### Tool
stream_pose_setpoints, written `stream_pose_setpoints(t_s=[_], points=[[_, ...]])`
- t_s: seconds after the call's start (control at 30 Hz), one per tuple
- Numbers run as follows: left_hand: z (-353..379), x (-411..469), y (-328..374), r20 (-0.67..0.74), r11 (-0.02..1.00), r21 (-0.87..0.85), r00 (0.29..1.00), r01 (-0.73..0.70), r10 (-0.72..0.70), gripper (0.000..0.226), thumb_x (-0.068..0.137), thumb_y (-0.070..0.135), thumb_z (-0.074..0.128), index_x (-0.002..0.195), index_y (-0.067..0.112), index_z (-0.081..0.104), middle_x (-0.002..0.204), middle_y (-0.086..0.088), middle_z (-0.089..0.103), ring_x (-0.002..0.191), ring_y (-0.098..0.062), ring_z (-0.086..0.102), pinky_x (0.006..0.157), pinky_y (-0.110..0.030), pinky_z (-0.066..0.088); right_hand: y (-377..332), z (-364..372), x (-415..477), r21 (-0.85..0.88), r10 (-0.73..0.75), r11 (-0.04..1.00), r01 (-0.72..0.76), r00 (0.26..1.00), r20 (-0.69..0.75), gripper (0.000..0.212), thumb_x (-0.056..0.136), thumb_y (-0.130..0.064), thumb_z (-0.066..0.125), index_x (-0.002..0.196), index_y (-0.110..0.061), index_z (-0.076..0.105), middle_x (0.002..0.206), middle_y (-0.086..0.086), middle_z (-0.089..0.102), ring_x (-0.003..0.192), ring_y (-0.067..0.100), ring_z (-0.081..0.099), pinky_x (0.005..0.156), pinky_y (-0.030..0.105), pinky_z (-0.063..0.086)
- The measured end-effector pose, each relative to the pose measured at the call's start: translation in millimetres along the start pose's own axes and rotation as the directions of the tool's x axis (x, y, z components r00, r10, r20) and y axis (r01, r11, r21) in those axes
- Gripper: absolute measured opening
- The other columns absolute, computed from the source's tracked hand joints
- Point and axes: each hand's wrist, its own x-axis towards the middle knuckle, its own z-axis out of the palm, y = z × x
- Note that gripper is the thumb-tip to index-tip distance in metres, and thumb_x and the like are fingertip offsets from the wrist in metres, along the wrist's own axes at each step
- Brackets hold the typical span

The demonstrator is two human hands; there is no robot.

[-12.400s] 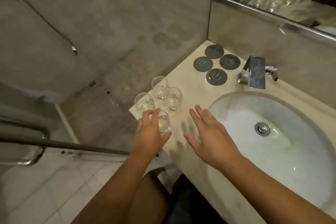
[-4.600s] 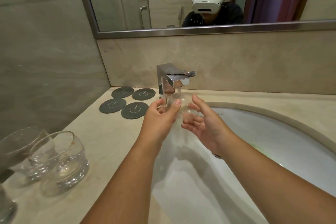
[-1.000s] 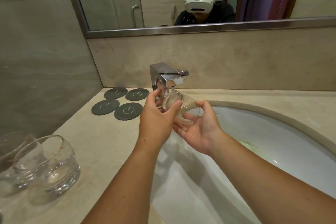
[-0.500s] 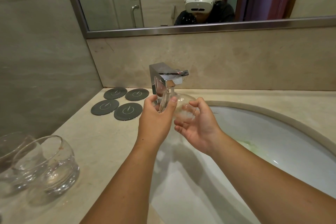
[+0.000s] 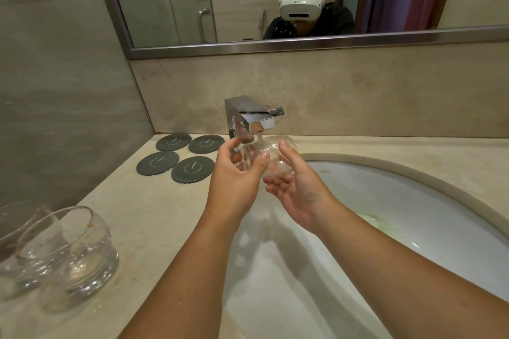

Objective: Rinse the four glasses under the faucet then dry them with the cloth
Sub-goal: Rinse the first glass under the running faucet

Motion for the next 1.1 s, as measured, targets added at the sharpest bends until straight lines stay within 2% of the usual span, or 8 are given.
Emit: stream_pose_setpoints(t_s=[0.07, 0.2, 0.37, 0.53, 0.67, 0.77, 0.87, 1.1], points=[[1, 0, 1, -0.001, 0.999, -0.035, 1.000, 0.019, -0.019, 0.029, 0.095, 0.037, 0.079, 0.110, 0.048, 0.056, 0.121, 0.013, 0.066, 0.094, 0.017, 0.066, 0.079, -0.012, 0.051, -1, 0, 0, 0.024, -0.025, 0.999, 0.024, 0.999, 0.027, 0.027, 0.097, -0.039, 0.071, 0.099, -0.013, 0.072, 0.088, 0.010, 0.064, 0.069, 0.019, 0.061, 0.072, 0.032, 0.051], [2, 0, 1, 0.022, 0.996, -0.042, 0.997, 0.081, -0.080, 0.055, 0.095, 0.057, 0.070, 0.140, 0.031, 0.049, 0.116, 0.017, 0.066, 0.109, 0.003, 0.065, 0.089, -0.022, 0.050, 1, 0, -1, 0.015, -0.028, 1.000, 0.026, 0.990, 0.136, 0.022, 0.099, -0.033, 0.069, 0.107, -0.014, 0.077, 0.095, 0.011, 0.073, 0.074, 0.018, 0.068, 0.084, 0.035, 0.052], [-4, 3, 0, -0.043, 0.996, 0.016, 0.996, 0.083, -0.083, 0.051, 0.092, 0.057, 0.075, 0.129, 0.030, 0.053, 0.103, 0.021, 0.066, 0.096, 0.004, 0.067, 0.091, -0.030, 0.057, 5, 1, -1, 0.044, 0.010, 0.999, -0.018, 0.985, 0.173, 0.024, 0.100, -0.027, 0.066, 0.115, -0.009, 0.074, 0.097, 0.013, 0.074, 0.077, 0.021, 0.070, 0.090, 0.038, 0.054], [-10, 2, 1, -0.047, 0.995, 0.068, 0.997, 0.067, -0.064, 0.045, 0.092, 0.054, 0.077, 0.123, 0.035, 0.051, 0.101, 0.021, 0.062, 0.094, 0.013, 0.060, 0.073, -0.015, 0.045, 5, 1, -3, 0.016, 0.053, 0.998, -0.056, 0.984, 0.171, 0.023, 0.100, -0.029, 0.066, 0.113, -0.011, 0.073, 0.089, 0.010, 0.073, 0.075, 0.021, 0.068, 0.089, 0.037, 0.056], [-17, 4, 3, -0.067, 0.992, 0.114, 0.997, 0.049, -0.041, 0.049, 0.091, 0.054, 0.078, 0.130, 0.037, 0.053, 0.105, 0.018, 0.064, 0.097, 0.000, 0.067, 0.071, -0.016, 0.046, 7, -1, 0, -0.039, 0.118, 0.993, -0.113, 0.982, 0.148, 0.055, 0.094, -0.048, 0.074, 0.136, -0.014, 0.064, 0.109, 0.016, 0.066, 0.091, 0.026, 0.068, 0.081, 0.034, 0.062], [-20, 3, 4, -0.045, 0.987, 0.164, 0.999, 0.000, 0.007, 0.052, 0.091, 0.048, 0.080, 0.134, 0.035, 0.053, 0.103, 0.020, 0.065, 0.087, 0.008, 0.066, 0.066, -0.006, 0.045, 9, -1, 0, -0.094, 0.131, 0.988, -0.119, 0.981, 0.139, 0.068, 0.089, -0.059, 0.074, 0.137, -0.011, 0.065, 0.109, 0.015, 0.068, 0.090, 0.024, 0.071, 0.080, 0.032, 0.062], [-21, 2, 1, -0.001, 0.985, 0.170, 1.000, -0.006, 0.006, 0.051, 0.093, 0.041, 0.081, 0.135, 0.035, 0.053, 0.103, 0.021, 0.063, 0.080, 0.018, 0.066, 0.064, -0.004, 0.046, 8, -1, -1, -0.050, 0.103, 0.994, -0.098, 0.989, 0.109, 0.054, 0.092, -0.050, 0.076, 0.124, -0.007, 0.070, 0.104, 0.014, 0.070, 0.085, 0.024, 0.071, 0.087, 0.035, 0.063], [-16, 4, 2, 0.005, 0.994, 0.059, 0.996, 0.089, -0.090, 0.052, 0.097, 0.059, 0.066, 0.136, 0.027, 0.056, 0.112, 0.014, 0.067, 0.100, -0.004, 0.066, 0.088, -0.023, 0.053, 3, 0, -4, 0.069, 0.050, 0.996, -0.061, 0.987, 0.154, 0.022, 0.099, -0.029, 0.069, 0.113, -0.013, 0.074, 0.092, 0.009, 0.076, 0.084, 0.024, 0.068, 0.090, 0.037, 0.057]])
